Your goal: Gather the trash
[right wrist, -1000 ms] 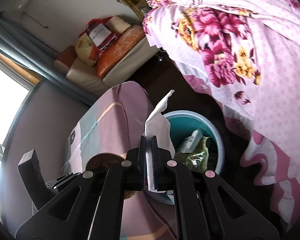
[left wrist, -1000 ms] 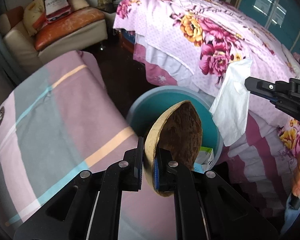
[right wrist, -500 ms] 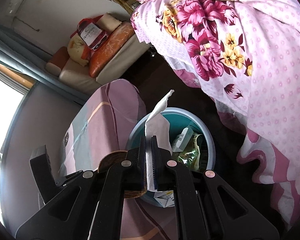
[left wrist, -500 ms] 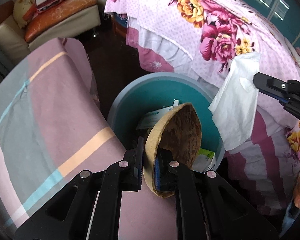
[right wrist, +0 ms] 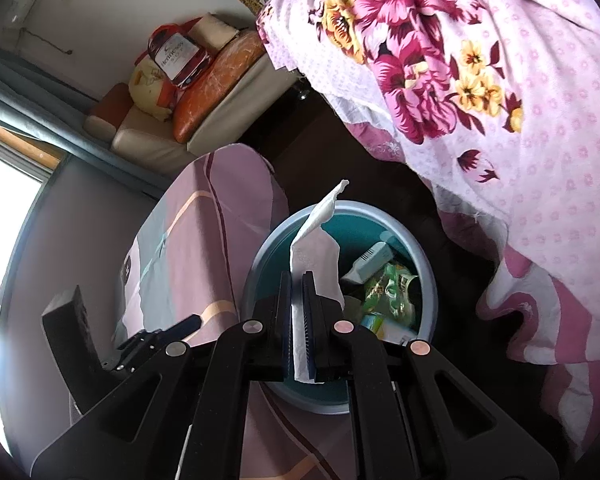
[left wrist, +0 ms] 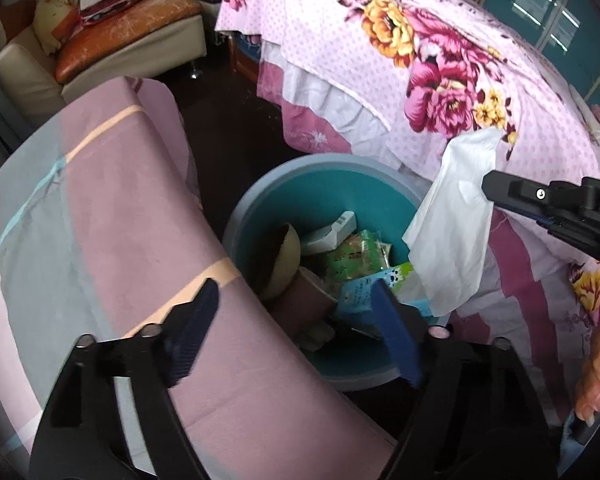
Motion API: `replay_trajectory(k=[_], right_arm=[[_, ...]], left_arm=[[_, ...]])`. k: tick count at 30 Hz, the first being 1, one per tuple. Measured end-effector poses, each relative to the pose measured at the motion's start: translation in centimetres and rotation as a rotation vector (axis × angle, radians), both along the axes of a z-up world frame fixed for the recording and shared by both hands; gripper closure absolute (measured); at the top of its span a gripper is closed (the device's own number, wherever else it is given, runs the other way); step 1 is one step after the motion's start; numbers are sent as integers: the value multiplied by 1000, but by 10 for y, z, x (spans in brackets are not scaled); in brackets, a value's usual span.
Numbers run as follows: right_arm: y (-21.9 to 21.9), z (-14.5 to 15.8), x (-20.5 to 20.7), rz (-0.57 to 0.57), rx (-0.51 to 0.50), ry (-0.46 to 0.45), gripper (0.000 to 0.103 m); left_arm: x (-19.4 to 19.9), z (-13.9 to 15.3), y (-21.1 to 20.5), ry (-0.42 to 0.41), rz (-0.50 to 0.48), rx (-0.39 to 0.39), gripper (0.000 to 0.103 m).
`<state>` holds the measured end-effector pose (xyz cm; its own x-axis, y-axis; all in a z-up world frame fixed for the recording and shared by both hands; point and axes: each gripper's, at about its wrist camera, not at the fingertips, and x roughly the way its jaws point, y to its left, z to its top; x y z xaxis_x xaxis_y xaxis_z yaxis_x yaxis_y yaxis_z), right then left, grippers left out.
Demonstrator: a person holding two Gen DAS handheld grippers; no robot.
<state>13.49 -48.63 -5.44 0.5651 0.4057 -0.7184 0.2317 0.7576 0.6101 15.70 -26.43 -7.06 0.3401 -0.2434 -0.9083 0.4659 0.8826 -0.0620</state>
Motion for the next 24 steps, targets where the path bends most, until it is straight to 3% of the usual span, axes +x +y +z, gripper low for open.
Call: replay_trajectory(k=[8, 19, 21, 24], right_arm=[[9, -3, 6, 10, -7, 16, 97], [24, -10, 14, 24, -26, 59, 93], [26, -10, 14, 22, -34, 62, 89], [30, -4, 12, 20, -61, 55, 71]], left_arm=[[-1, 8, 22, -12, 44, -13, 12], [0, 4, 33, 12, 72, -16, 11], [-1, 5, 35, 14, 75, -20, 11], [-2, 6, 38, 14, 79, -25, 11]])
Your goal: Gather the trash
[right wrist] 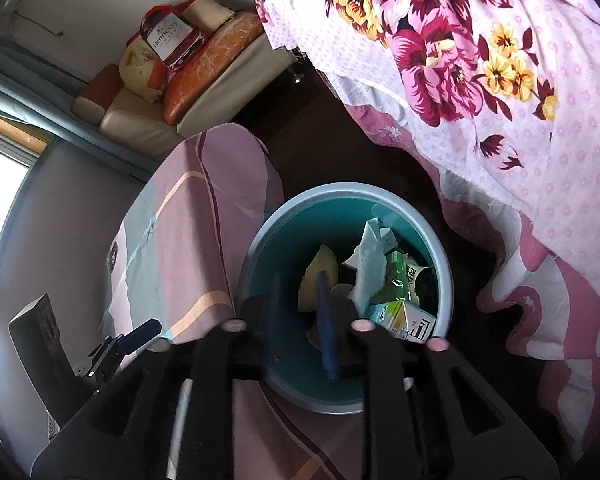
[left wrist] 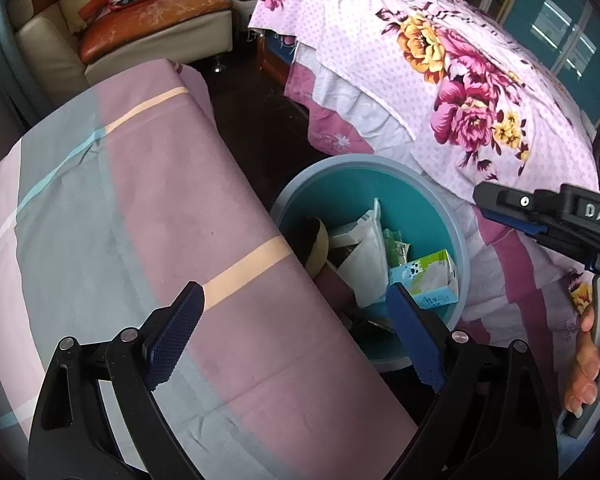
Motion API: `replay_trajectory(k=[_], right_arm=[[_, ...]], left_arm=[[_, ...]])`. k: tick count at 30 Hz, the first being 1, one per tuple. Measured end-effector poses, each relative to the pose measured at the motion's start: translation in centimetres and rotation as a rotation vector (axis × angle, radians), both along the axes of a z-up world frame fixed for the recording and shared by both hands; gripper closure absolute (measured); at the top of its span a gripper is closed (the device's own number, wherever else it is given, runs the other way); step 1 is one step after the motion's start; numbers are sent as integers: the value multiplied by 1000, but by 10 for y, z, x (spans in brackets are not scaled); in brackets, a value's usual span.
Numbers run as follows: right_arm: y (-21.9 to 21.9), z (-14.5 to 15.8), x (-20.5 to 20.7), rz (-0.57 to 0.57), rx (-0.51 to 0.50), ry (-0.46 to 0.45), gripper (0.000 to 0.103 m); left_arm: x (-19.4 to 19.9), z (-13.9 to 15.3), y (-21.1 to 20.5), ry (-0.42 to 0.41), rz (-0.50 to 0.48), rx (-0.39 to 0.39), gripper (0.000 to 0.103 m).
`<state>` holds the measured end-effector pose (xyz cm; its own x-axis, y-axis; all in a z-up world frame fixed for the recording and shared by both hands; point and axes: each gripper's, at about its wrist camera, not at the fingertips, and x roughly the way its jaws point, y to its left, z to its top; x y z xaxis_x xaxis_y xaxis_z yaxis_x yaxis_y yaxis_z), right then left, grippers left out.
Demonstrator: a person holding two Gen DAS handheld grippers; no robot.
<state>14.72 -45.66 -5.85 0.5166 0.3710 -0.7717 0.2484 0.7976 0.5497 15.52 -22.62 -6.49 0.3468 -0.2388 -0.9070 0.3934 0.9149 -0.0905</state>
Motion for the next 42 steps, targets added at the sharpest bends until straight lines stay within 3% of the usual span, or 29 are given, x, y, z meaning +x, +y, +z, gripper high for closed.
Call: replay_trajectory(k=[5, 8, 15, 23, 29, 42], right_arm=[[7, 9, -3, -3, -45, -6, 35], [12, 16, -5, 3, -76, -6, 30], [29, 32, -12, 23, -155, 3, 25], [49, 49, -26, 29, -285, -11, 13], [63, 61, -39, 40, -399, -1, 12], [77, 81, -70, 71, -471, -43, 12]], left_arm=[[-2, 4, 8, 0, 14, -14, 10], [-5, 8, 14, -10, 22, -25, 10], [-15, 24, 28, -48, 44, -34, 9], [-33, 48, 42, -101, 52, -80, 8], [-44, 63, 53, -117, 80, -97, 5], [-69, 89, 77, -129, 131, -132, 4]])
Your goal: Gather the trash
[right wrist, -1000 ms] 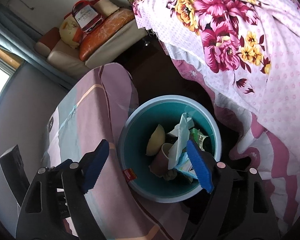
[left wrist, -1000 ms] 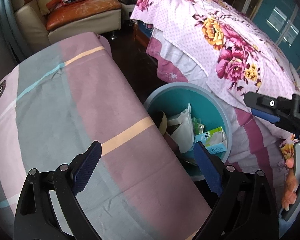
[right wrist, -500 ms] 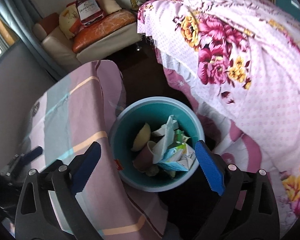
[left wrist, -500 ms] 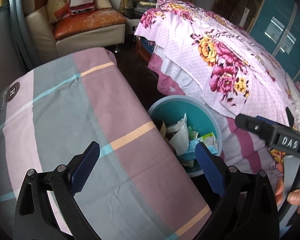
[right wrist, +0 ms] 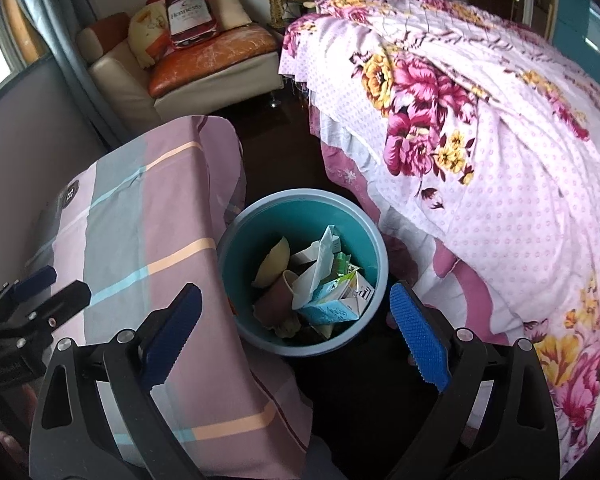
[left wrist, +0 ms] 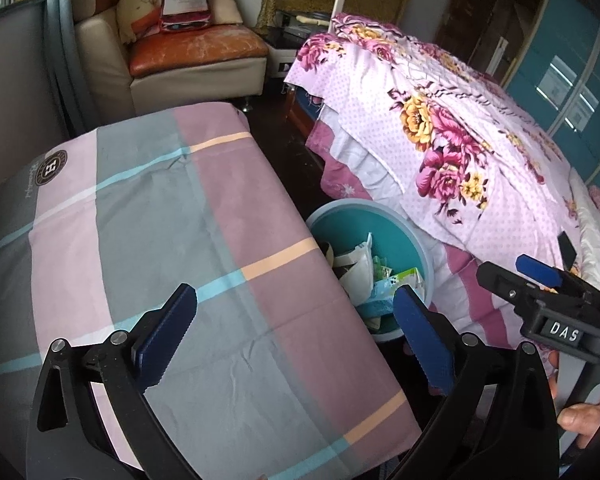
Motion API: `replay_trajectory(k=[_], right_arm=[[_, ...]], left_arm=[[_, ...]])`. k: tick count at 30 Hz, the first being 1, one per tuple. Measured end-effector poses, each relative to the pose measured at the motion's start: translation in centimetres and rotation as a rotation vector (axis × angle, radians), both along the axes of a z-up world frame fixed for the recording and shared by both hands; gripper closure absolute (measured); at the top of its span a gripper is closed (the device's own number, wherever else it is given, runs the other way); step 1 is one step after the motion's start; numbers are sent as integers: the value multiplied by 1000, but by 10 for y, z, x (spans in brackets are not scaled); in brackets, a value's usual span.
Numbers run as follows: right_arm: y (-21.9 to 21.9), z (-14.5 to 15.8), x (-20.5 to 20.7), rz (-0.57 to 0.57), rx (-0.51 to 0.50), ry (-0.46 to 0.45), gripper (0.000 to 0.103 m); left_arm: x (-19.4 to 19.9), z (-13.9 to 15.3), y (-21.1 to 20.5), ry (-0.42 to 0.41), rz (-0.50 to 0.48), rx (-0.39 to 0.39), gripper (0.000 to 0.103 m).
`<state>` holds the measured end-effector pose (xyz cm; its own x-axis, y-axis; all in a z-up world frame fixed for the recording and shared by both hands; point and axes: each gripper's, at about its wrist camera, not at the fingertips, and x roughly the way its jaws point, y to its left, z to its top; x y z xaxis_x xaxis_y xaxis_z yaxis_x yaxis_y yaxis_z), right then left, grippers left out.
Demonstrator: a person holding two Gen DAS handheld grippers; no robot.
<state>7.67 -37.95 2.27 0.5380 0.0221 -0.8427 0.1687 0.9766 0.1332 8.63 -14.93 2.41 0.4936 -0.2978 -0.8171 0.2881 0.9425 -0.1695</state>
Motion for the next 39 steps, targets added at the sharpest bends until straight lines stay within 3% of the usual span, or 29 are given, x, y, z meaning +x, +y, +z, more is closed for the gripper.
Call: replay_trajectory(k=[17, 25, 39], right_arm=[[21, 20, -26, 44, -60, -55, 12], [23, 18, -25, 41, -55, -44, 12], [20, 1, -14, 49, -39, -14, 12]], left_arm=[[-24, 15, 23, -24, 62, -17, 4], [-21, 6, 22, -12, 58, -11, 4], [-21, -5, 16, -67, 80, 51, 4]])
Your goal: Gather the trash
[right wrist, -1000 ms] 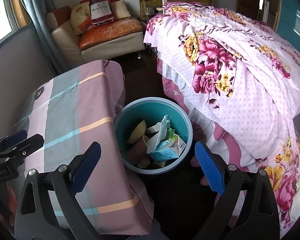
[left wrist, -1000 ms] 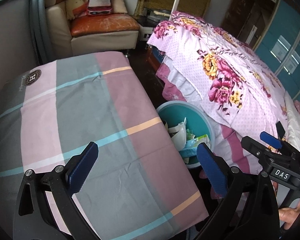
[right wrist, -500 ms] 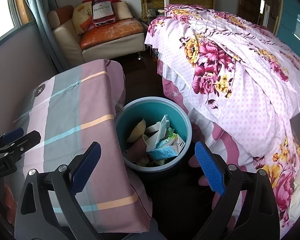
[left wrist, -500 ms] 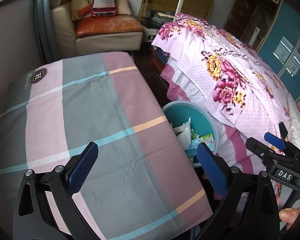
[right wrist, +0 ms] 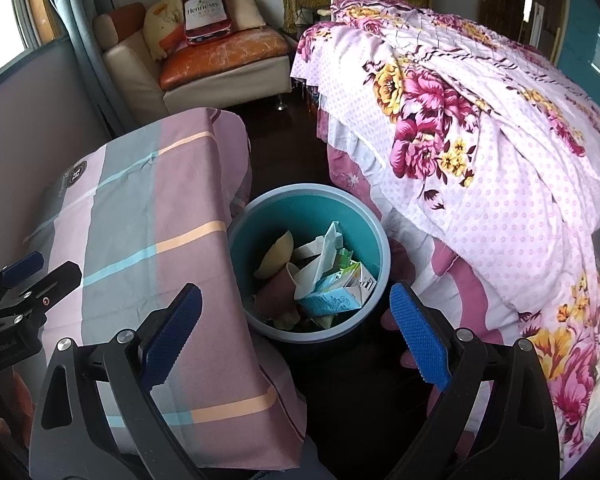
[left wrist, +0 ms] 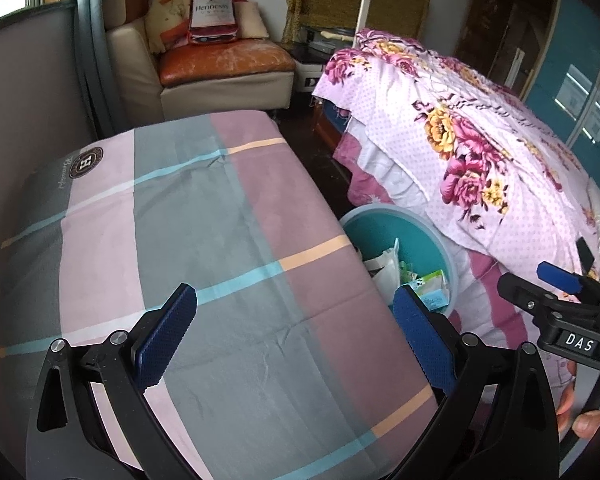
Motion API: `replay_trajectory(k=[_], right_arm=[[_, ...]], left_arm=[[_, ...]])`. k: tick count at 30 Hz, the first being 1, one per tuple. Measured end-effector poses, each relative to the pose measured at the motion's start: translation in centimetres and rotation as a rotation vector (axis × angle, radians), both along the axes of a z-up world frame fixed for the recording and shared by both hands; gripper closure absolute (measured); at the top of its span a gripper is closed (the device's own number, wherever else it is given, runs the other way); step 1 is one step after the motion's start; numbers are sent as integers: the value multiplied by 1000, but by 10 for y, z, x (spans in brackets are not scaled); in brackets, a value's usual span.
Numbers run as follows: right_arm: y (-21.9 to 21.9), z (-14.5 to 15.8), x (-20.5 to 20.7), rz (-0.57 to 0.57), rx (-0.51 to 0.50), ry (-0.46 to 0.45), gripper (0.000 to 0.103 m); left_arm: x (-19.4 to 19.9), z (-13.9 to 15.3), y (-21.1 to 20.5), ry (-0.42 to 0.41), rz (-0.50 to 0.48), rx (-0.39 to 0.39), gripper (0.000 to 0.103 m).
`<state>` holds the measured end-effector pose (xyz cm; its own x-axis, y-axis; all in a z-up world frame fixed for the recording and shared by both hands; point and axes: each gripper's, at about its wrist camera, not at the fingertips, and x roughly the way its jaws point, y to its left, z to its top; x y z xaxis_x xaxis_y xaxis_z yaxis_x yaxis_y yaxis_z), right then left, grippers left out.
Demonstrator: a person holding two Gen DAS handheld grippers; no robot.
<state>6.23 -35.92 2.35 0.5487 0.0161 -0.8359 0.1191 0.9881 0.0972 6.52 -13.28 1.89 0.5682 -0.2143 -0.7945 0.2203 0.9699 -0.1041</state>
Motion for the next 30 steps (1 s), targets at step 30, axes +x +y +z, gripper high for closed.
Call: replay_trajectory(k=[30], right_arm=[[4, -39, 30, 10, 13, 94, 12]], left_arm=[[23, -41, 5, 70, 16, 51, 4]])
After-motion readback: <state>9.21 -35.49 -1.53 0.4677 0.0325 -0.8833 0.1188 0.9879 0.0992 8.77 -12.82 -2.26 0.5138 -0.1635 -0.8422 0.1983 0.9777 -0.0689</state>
